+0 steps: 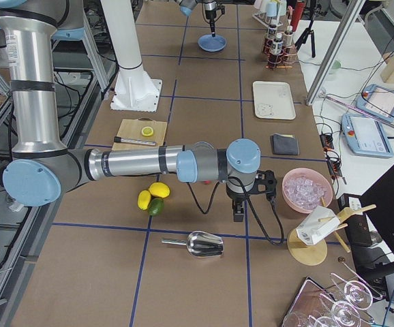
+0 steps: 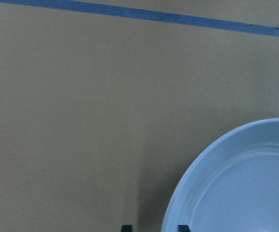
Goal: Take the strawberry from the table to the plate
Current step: 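Reach the left gripper to the light blue plate rim and grasp it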
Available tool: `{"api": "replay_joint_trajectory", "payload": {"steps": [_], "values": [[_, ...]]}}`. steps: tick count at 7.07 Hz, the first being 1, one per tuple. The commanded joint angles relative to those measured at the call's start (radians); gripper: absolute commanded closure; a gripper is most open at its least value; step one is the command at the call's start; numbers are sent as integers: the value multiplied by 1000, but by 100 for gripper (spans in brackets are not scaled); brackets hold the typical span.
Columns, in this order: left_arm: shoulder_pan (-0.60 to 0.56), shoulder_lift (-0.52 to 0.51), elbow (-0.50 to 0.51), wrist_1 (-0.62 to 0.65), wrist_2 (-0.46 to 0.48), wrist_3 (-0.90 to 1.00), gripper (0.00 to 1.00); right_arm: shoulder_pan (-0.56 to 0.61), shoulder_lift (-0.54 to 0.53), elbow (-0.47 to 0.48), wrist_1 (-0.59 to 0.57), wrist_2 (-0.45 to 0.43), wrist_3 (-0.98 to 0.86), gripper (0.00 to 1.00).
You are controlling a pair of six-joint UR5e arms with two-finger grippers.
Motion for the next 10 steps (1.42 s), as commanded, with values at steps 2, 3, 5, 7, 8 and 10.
{"api": "replay_joint_trajectory", "payload": {"steps": [2, 3, 5, 7, 8, 10], "values": [[5, -1, 0, 0, 0, 0, 71, 1, -1, 0, 0, 0, 0, 0], [9, -4, 0, 0, 0, -2, 86, 1, -1, 5, 0, 0, 0, 0], [0, 13, -47, 5, -63, 9, 100, -1, 3, 16, 0, 0, 3, 0], [-140, -7, -104, 84, -306, 8, 100, -6, 5, 16, 0, 6, 3, 0], [-156, -68, -186, 238, -312, -1, 100, -31, 5, 16, 3, 38, 12, 0], [-158, -252, -282, 531, -230, -41, 100, -128, 5, 19, 156, 31, 216, 0]]}}
